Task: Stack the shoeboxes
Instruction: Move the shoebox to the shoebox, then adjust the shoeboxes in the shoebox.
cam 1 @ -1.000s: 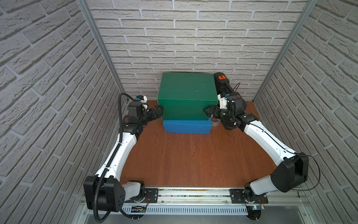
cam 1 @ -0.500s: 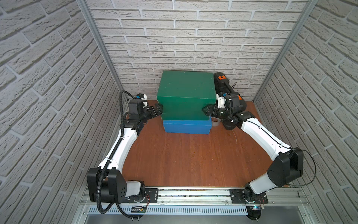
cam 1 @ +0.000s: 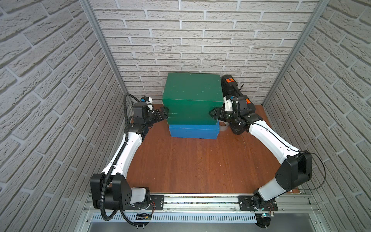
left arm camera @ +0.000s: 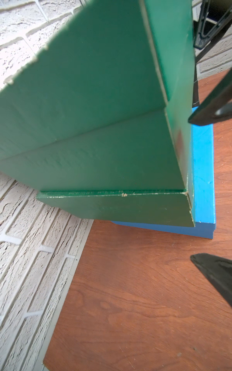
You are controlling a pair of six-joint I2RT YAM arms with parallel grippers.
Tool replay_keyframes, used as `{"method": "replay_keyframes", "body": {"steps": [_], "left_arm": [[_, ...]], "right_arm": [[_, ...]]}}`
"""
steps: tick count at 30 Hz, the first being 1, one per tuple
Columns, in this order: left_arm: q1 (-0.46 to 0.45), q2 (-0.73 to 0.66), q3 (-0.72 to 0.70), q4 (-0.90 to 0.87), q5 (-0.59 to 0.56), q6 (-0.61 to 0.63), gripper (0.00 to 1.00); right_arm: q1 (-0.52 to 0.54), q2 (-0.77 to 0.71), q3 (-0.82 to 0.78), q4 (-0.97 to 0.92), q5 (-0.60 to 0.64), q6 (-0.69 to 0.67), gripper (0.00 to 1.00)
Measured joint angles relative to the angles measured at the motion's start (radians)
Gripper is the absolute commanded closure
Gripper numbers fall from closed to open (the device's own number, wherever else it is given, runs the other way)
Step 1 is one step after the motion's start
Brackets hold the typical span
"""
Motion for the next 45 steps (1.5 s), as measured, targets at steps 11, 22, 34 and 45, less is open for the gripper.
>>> {"method": "replay_keyframes", "body": {"steps": [11,22,34,45], "left_arm": [[0.001,0.000,0.000,0.003,0.014,0.000,0.02],[0.153,-0.208,-0.237,0.325,0.123,-0.192,0.03],[0.330,0.224,-0.194,0.621,0.287,-0.607,0.27],[0.266,0.388,0.029,0.609,0.328,-0.646,0.41]], "right_arm": [[0.000,0.027,0.031,-0.028,0.031,0.001,0.00],[0.000,-0.165,-0.145,-0.018,0.068,0.038,0.00],[-0.079,-0.253,-0.232,0.009,0.131,0.174,0.40],[-0.092,-0.091,-0.185,0.019,0.154,0.237,0.47]]}}
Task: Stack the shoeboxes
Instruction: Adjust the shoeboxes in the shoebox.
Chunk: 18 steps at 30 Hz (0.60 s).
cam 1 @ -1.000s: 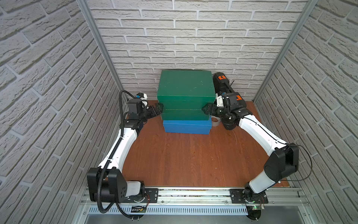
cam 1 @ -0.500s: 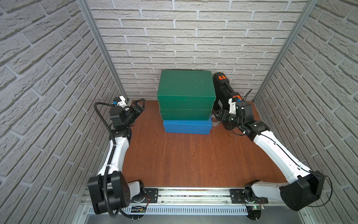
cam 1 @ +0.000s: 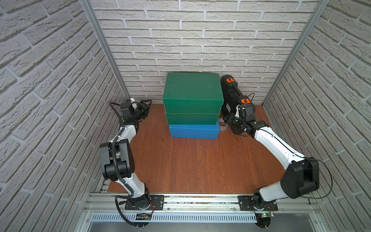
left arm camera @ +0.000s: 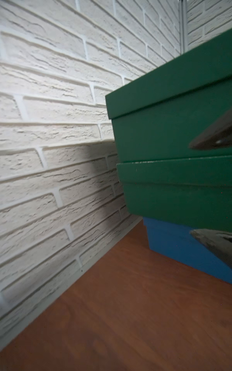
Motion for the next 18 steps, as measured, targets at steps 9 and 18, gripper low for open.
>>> {"method": "replay_keyframes", "body": {"steps": [9,18], "left_arm": [[-0.068,0.116,0.061,-0.019,0.012,0.014,0.52],[-0.117,0.173,0.066,-0.019,0.021,-0.002,0.54]], "right_arm": [[-0.006,0.157,0.129,0.030,-0.012,0.000,0.47],[-0.022,0.228,0.143,0.080,-0.042,0.002,0.47]]}}
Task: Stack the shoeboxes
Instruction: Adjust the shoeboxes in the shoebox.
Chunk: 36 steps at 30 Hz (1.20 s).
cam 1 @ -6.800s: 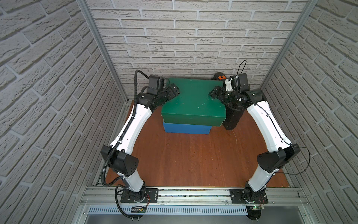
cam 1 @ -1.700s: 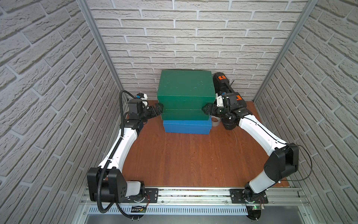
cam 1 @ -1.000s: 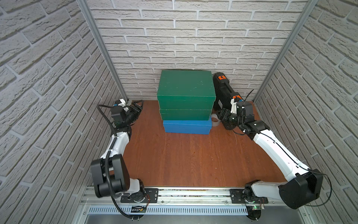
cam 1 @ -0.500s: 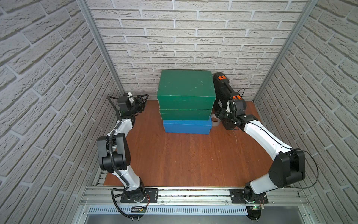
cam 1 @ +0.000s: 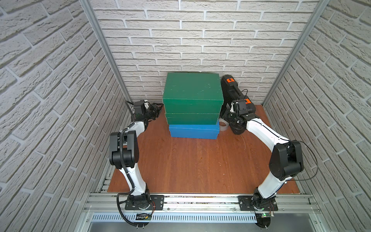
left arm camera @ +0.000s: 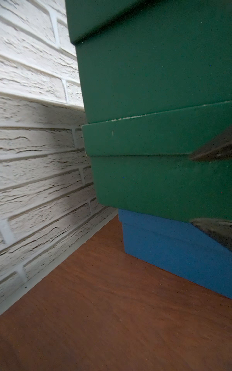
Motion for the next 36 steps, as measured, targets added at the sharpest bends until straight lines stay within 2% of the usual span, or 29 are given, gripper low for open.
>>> {"method": "replay_keyframes", "body": {"steps": [17,36], "left_arm": [[-0.071,0.016,-0.004,0.036,-0.005,-0.026,0.55],[-0.132,-0.064,-0.180,0.109,-0.084,-0.033,0.55]], "right_arm": [[-0.005,-0.012,-0.079,0.084,-0.061,0.011,0.47],[-0.003,-0.132,-0.208,0.076,-0.006,0.016,0.47]]}}
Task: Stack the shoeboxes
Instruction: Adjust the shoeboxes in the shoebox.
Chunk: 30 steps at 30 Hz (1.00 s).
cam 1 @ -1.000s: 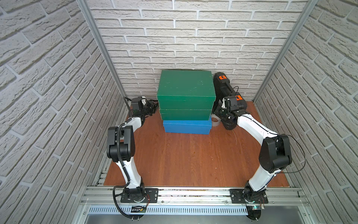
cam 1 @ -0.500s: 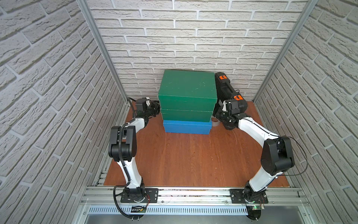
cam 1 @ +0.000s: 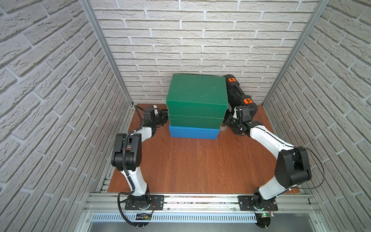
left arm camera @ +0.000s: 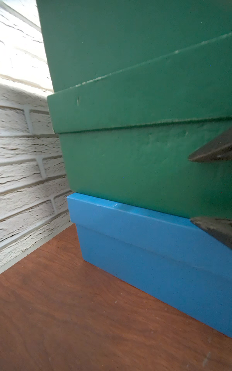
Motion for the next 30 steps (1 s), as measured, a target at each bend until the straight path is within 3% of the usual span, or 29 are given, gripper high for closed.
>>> {"method": "replay_keyframes", "body": {"steps": [11,30], "left_arm": [[-0.007,-0.069,-0.071,-0.014,-0.042,0.029,0.54],[0.023,-0.102,-0.090,-0.068,-0.054,0.050,0.40]], "right_arm": [[0.002,-0.012,-0.016,0.008,0.018,0.001,0.47],[0.032,-0.012,-0.016,0.003,0.039,0.002,0.46]]}}
